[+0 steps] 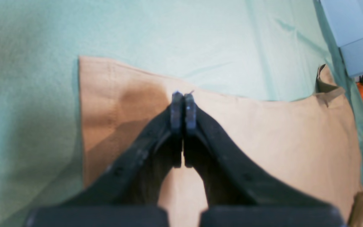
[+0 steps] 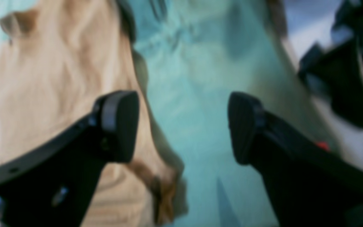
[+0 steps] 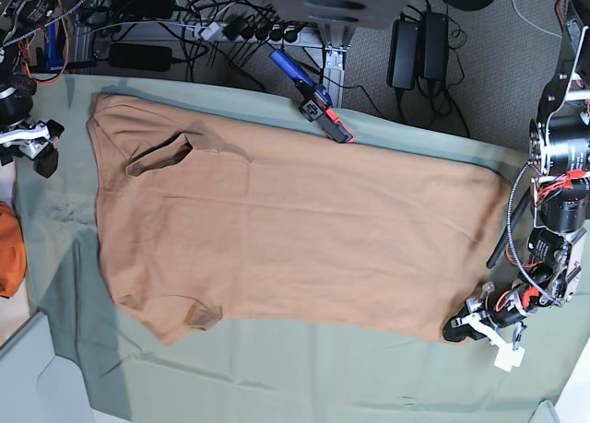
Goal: Fold the T-shirt properly
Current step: 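Move left gripper to the hem corner and pinch it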
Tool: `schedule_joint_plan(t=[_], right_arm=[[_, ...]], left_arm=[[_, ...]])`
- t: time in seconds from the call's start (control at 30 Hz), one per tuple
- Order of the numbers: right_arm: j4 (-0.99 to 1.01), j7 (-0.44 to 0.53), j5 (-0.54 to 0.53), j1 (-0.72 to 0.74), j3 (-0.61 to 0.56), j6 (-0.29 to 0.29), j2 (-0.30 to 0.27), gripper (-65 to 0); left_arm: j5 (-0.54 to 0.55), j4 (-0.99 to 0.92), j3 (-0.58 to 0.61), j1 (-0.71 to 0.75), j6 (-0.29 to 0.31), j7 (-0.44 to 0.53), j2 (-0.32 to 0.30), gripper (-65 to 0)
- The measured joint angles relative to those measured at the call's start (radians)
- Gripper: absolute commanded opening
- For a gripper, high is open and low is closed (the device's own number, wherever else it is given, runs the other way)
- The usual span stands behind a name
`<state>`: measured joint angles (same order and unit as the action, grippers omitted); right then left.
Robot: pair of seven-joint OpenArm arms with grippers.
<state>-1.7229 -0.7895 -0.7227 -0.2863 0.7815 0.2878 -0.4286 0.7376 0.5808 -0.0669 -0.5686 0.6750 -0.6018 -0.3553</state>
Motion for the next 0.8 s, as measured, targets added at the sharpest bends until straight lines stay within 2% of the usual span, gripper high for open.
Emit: schedule_joint_plan(t=[0.13, 0.17, 0.27, 0.3, 0.33, 0.47, 0.57, 0.8], right_arm=[[0.000, 0.000, -0.002, 0.015, 0.000, 0.000, -0.013, -20.7], [0.000, -0.001, -0.002, 0.014, 0.000, 0.000, -0.014, -20.7], [0.000, -0.009, -0.004, 0.014, 0.000, 0.000, -0.014, -20.7], [0.000, -0.009, -0.006, 0.016, 0.000, 0.000, -0.014, -20.7], [0.000, -0.011, -0.006, 0.015, 0.000, 0.000, -0.014, -20.7], [0.000, -0.018, -0.006, 0.013, 0.000, 0.000, -0.012, -20.7], [0.000, -0.022, -0.006, 0.012, 0.000, 0.000, -0.011, -20.7], [0.000, -0.031, -0.006, 0.009, 0.000, 0.000, -0.011, -20.7]], left_arm=[[-0.024, 0.000, 0.000, 0.001, 0.001, 0.045, -0.011, -65.0], [-0.056, 0.000, 0.000, 0.000, 0.002, 0.081, -0.020, -62.5], [-0.127, 0.000, 0.000, 0.000, -0.008, 0.146, -0.056, -37.2], [-0.126, 0.000, -0.002, 0.000, -0.010, 0.140, -0.061, -32.0], [-0.127, 0.000, -0.003, 0.000, -0.010, 0.137, -0.061, -30.1], [-0.159, 0.000, -0.002, 0.006, -0.080, 0.131, -0.037, -30.1], [-0.195, 0.000, -0.002, 0.005, -0.091, 0.131, -0.015, -30.1], [-0.258, 0.003, 0.058, -0.008, -0.205, 0.159, -0.010, -30.1]])
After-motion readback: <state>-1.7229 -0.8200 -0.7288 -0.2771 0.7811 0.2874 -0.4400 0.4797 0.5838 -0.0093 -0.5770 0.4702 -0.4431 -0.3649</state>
